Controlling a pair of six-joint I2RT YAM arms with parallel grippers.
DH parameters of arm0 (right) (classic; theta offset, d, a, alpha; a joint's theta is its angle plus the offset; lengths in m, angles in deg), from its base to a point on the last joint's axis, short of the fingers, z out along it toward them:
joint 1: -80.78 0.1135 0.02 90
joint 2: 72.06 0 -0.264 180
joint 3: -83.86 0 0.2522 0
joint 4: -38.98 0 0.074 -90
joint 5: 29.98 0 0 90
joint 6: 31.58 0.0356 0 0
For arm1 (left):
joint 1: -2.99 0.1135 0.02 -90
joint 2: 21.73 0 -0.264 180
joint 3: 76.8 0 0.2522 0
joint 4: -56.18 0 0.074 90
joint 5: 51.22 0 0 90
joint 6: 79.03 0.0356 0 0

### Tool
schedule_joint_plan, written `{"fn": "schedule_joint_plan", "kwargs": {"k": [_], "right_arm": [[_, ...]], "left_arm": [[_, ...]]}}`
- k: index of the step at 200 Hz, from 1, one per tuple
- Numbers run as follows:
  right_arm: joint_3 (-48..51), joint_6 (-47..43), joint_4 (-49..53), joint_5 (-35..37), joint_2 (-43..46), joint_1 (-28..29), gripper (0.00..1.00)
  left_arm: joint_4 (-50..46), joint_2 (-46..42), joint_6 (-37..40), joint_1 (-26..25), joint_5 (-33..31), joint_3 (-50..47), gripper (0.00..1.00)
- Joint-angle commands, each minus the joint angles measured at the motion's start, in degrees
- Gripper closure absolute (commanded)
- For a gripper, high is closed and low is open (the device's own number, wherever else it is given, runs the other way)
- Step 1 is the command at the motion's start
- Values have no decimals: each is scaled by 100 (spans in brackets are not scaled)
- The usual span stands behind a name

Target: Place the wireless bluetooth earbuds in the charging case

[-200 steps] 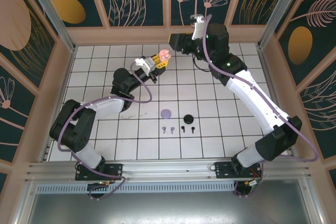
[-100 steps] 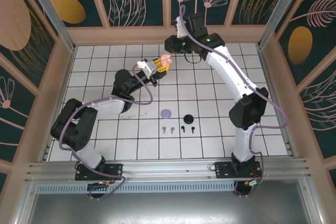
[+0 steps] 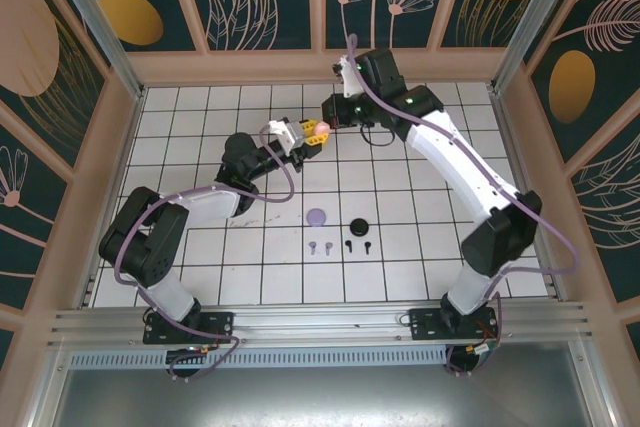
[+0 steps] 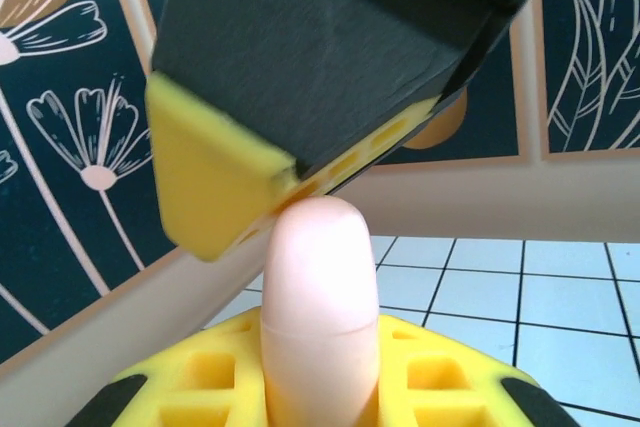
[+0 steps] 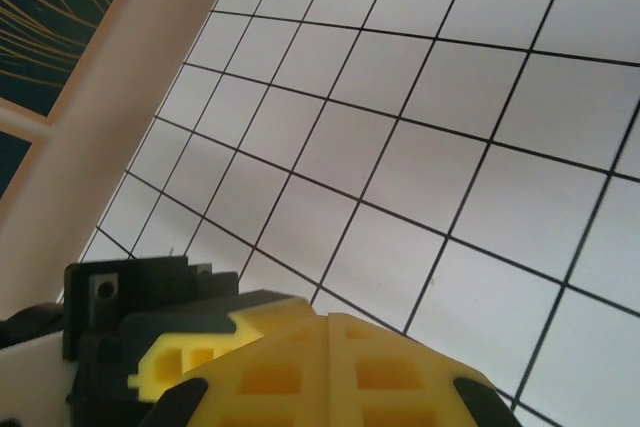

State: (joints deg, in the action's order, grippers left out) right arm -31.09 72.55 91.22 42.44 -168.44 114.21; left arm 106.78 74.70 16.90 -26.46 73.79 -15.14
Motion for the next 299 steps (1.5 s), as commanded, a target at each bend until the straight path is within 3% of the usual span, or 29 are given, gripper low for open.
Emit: {"fn": "schedule_joint_plan", "kwargs": {"k": [1, 71, 148, 183, 209, 268, 299], "right_arm": [[686, 260, 102, -15, 546, 127, 95], [1998, 1211, -1158, 482, 1807, -582, 84], [3646, 1572, -1709, 897, 2358, -596, 75], [3956, 1619, -1848, 956, 2409, -510, 73], [3966, 1602, -1921, 950, 2305, -485, 73], [3799, 1505, -1958, 927, 2067, -451, 69], [3816, 1513, -1986, 923, 2044, -409, 65]], "left_arm": [[328, 16, -121, 72, -326, 163, 100], [404, 92, -534, 71, -480, -94, 100], [-145, 704, -2804, 76, -1248, -366, 100], [-1608, 1129, -3767, 180, -953, 106, 100], [-1857, 1525, -4304, 279, -631, 269, 100], [-2815, 2429, -4697, 436, -313, 1277, 100], [-3078, 2831, -4863, 513, -259, 1807, 94]]}}
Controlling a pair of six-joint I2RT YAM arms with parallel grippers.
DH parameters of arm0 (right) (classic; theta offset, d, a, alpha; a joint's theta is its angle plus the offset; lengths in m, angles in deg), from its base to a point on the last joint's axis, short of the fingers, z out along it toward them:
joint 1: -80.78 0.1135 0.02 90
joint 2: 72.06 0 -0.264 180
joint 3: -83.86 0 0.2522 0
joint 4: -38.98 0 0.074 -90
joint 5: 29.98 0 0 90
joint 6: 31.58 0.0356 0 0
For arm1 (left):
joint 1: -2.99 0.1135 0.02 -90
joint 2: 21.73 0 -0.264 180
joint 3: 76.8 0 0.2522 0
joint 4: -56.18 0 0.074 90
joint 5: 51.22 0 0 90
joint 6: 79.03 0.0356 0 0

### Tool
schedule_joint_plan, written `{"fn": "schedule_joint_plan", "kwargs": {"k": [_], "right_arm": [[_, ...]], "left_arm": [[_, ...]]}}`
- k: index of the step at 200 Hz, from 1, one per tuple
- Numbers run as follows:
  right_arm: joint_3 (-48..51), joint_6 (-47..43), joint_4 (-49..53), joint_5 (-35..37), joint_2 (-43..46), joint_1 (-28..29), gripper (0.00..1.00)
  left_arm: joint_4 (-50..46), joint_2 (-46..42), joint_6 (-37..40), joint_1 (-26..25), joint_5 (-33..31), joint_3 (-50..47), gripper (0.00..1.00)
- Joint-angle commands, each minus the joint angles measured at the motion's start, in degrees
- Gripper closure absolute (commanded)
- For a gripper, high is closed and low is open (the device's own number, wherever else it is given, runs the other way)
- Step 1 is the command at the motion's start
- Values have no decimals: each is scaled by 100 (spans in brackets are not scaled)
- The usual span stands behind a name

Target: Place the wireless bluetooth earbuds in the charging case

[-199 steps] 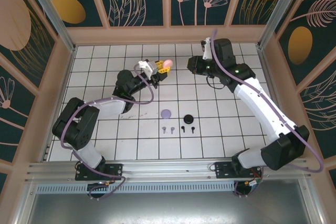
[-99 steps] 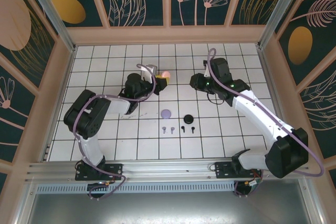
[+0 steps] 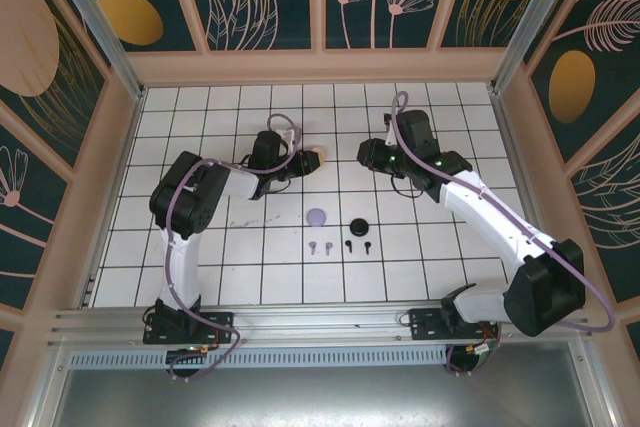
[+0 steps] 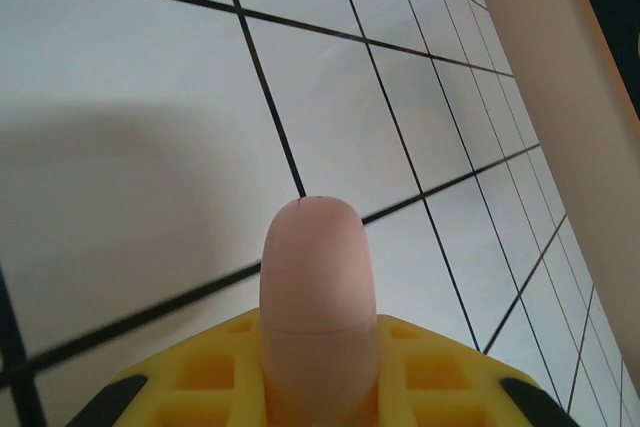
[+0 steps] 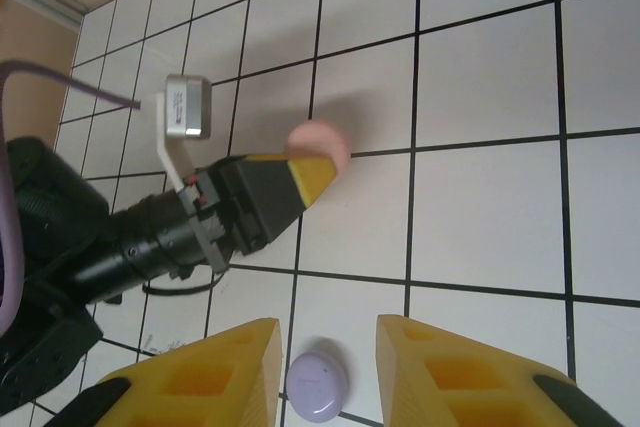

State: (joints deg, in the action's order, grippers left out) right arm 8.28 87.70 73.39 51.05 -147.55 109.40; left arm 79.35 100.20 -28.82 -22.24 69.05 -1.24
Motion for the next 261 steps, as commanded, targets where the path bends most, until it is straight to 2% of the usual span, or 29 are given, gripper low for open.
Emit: {"fn": "schedule_joint_plan", "kwargs": {"k": [1, 44, 59, 120, 156, 206, 229, 261], "right_arm": [[-120, -1, -202, 62, -46, 73, 65], [-32, 75, -206, 139, 15, 209, 59], [-16, 95, -186, 184, 71, 240, 56], [-88, 157, -53, 389, 211, 436, 52], [-155, 185, 38, 483, 186, 546, 52], [-122, 131, 373, 685, -251, 1015, 42], [-76, 270, 455, 813, -690, 1376, 34], [-230, 586, 514, 1111, -1387, 1859, 29]], "left_arm": [[-335, 288, -296, 94, 225, 427, 93], [-740, 710, -535, 210, 353, 979, 79], [-800, 752, -646, 251, 368, 998, 72], [-1296, 415, -796, 465, 306, 779, 45], [-1707, -22, -559, 648, 64, 443, 39], [-2026, -1382, 104, 801, -582, -14, 38], [-2144, -2159, 449, 805, -1088, -71, 38], [-2111, -3197, 792, 802, -2023, -257, 38]]}}
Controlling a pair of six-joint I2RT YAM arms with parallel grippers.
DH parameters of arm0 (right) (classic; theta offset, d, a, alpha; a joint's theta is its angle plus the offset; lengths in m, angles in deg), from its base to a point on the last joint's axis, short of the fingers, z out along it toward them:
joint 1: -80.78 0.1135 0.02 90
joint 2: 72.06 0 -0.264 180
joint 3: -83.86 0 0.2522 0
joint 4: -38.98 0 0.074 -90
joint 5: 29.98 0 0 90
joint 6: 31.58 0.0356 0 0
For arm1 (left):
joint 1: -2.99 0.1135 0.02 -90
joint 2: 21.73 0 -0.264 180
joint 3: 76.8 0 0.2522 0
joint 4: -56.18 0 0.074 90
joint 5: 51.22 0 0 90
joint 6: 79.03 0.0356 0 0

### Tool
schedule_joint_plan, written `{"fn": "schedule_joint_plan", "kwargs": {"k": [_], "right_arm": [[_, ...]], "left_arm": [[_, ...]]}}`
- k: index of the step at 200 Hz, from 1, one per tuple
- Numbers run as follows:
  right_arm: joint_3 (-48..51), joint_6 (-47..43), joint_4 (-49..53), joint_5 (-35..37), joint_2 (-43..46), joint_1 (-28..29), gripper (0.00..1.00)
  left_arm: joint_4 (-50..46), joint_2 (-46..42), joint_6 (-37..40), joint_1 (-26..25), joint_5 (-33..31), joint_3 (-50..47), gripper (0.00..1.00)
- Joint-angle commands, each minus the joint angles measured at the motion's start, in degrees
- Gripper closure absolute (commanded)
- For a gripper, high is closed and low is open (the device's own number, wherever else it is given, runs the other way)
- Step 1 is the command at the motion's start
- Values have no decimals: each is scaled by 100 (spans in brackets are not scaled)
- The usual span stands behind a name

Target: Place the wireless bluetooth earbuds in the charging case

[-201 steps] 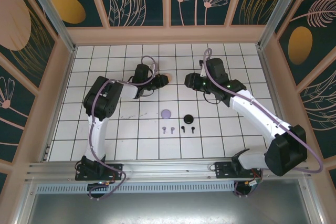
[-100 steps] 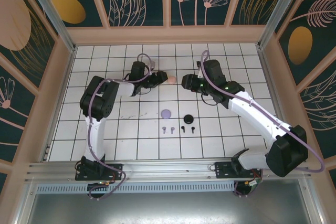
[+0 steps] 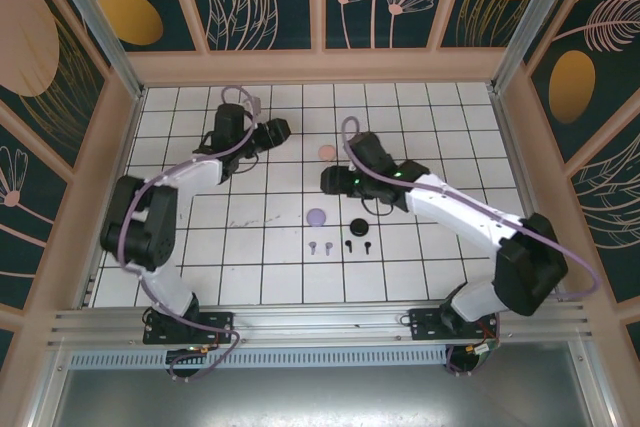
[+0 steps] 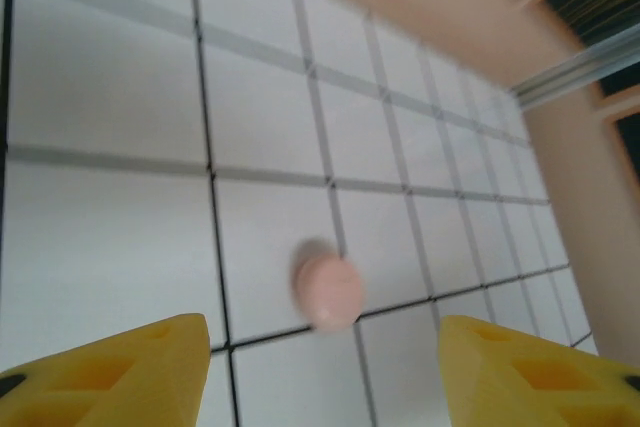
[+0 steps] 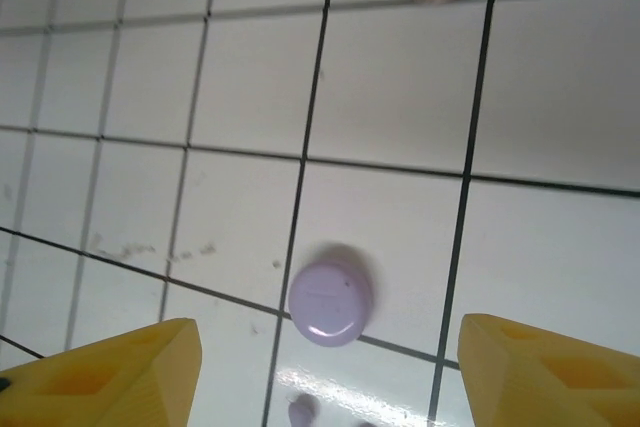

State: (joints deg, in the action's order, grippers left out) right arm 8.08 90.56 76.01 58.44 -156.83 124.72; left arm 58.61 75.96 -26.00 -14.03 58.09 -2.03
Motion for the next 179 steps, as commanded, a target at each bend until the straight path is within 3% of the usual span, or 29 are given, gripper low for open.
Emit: {"fn": "schedule_joint_plan", "kwargs": {"k": [1, 42, 87, 108, 112, 122, 128, 179], "right_arm": [[-221, 309, 259, 384, -486, 344, 29], [-802, 313, 573, 763, -1578, 765, 29], [-1335, 292, 859, 958, -2376, 923, 29], [-1408, 327, 903, 948, -2537, 934, 29], [-1414, 341, 907, 944, -2562, 933, 29], [-1430, 362, 936, 941, -2612, 941, 29], [-1443, 367, 944, 932, -2645, 957, 29], [-1662, 381, 1038, 897, -2975, 1063, 30]], "left_arm": [[-32, -802, 517, -16, -960, -186, 38], [251, -1752, 674, -16, -1948, -651, 35], [619, -2374, 875, -20, -2352, -1051, 26], [657, -2523, 926, -16, -2494, -1112, 19], [670, -2553, 937, -16, -2536, -1124, 13], [775, -2630, 955, -17, -2646, -1201, 10], [860, -2693, 968, -16, -2718, -1255, 2], [1296, -2898, 956, -20, -3135, -1598, 1]]}}
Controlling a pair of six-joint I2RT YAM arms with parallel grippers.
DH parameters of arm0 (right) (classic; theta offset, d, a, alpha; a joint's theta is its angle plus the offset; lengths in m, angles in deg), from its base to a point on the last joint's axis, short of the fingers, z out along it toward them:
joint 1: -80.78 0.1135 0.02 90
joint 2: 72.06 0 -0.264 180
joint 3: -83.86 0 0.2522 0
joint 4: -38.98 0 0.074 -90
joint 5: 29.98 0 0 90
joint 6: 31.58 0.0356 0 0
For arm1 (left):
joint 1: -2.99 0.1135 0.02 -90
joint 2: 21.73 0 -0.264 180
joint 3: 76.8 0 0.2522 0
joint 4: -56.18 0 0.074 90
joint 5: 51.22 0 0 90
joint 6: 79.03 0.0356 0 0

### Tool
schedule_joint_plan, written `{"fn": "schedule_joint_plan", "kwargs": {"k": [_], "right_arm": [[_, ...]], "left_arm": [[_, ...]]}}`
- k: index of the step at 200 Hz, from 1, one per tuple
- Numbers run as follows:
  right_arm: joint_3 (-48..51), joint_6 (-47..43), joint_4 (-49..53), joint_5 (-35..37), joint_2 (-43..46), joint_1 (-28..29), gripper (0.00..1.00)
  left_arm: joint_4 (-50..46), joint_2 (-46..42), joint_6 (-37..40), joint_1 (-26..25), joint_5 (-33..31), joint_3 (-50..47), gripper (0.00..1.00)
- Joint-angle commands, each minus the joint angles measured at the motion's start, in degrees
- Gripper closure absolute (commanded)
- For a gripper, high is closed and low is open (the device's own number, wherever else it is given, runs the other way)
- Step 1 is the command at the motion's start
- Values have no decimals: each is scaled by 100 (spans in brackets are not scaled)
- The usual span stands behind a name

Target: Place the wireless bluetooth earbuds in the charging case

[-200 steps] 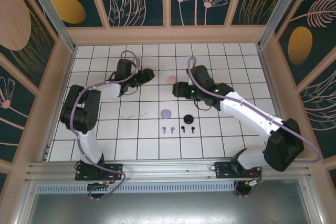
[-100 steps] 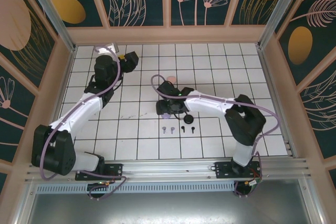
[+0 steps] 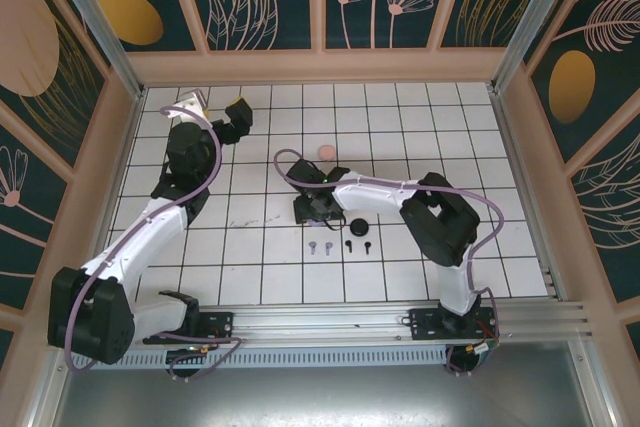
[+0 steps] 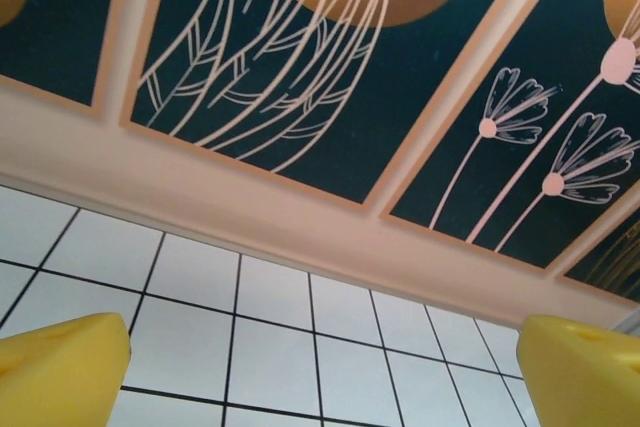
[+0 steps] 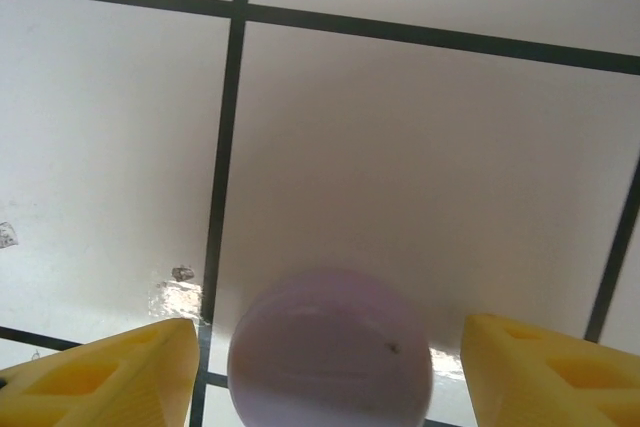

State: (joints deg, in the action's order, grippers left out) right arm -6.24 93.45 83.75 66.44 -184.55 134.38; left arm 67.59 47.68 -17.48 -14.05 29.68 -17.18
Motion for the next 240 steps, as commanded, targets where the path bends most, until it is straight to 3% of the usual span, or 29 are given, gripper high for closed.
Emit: {"fn": "schedule_joint_plan", "kwargs": {"k": [1, 78, 115, 139, 184, 240], "right_arm": [[-236, 92, 265, 97, -212, 97, 30], [-309, 193, 437, 123, -379, 115, 38], [-319, 291, 551, 158, -440, 190, 41], [-296, 376, 548, 152, -477, 221, 47], [-423, 470, 565, 226, -344, 221, 64], [-488, 499, 188, 140, 484, -227, 66]], "left_arm": [[399, -69, 103, -14, -294, -81, 1], [468, 38, -82, -13, -346, -159, 1], [306, -50, -426, -16, -659, -142, 1], [262, -80, -521, -19, -631, -121, 1], [286, 65, -607, -17, -23, -100, 1], [1003, 336, -603, -19, 1187, -515, 1]]}}
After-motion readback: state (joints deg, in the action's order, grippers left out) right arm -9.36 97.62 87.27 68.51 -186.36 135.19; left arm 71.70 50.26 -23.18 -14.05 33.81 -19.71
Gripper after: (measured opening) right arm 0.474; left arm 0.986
